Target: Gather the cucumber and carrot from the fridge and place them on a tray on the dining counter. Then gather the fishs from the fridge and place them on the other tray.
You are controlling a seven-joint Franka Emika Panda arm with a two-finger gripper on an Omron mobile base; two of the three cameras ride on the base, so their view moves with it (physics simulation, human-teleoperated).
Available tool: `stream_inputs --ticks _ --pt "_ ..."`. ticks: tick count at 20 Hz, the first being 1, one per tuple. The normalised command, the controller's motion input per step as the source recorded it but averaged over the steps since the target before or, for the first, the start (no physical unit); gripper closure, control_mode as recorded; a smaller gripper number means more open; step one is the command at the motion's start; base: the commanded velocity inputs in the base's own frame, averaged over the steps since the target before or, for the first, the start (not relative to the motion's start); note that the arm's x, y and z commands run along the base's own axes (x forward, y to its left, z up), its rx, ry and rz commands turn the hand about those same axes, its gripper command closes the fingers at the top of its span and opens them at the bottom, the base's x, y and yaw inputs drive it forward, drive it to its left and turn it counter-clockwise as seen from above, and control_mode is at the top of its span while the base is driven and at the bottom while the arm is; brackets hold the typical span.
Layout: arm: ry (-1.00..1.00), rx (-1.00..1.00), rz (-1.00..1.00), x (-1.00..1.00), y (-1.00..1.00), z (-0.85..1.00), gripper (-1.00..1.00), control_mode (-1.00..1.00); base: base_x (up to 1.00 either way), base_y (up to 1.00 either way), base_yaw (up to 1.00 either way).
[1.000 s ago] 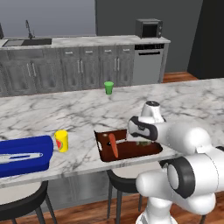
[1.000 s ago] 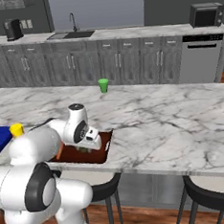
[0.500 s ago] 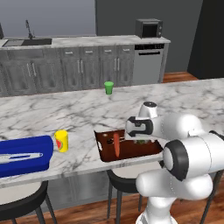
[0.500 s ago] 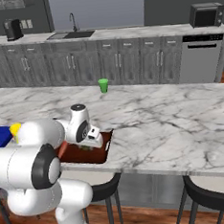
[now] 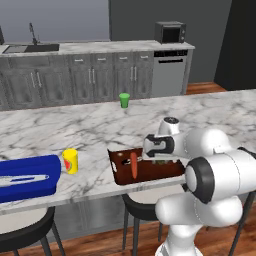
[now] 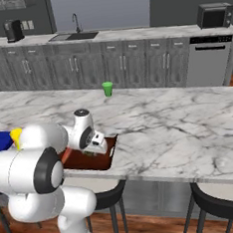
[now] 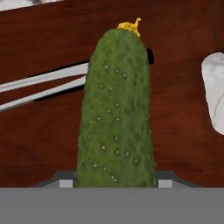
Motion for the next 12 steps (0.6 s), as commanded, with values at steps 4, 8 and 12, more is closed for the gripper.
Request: stream_inputs --ticks 4,8,12 --pt "-0.07 0.00 0.00 -0.16 0.00 0.01 -1.00 -1.00 0.00 0.00 0.00" --pt "-0.03 0.00 0.00 -0.07 0.00 0.25 -1.00 -1.00 0.00 0.00 0.00" --pt "-0.01 0.00 0.00 -0.07 0.00 0.44 -1.00 -1.00 0.00 0.00 0.00"
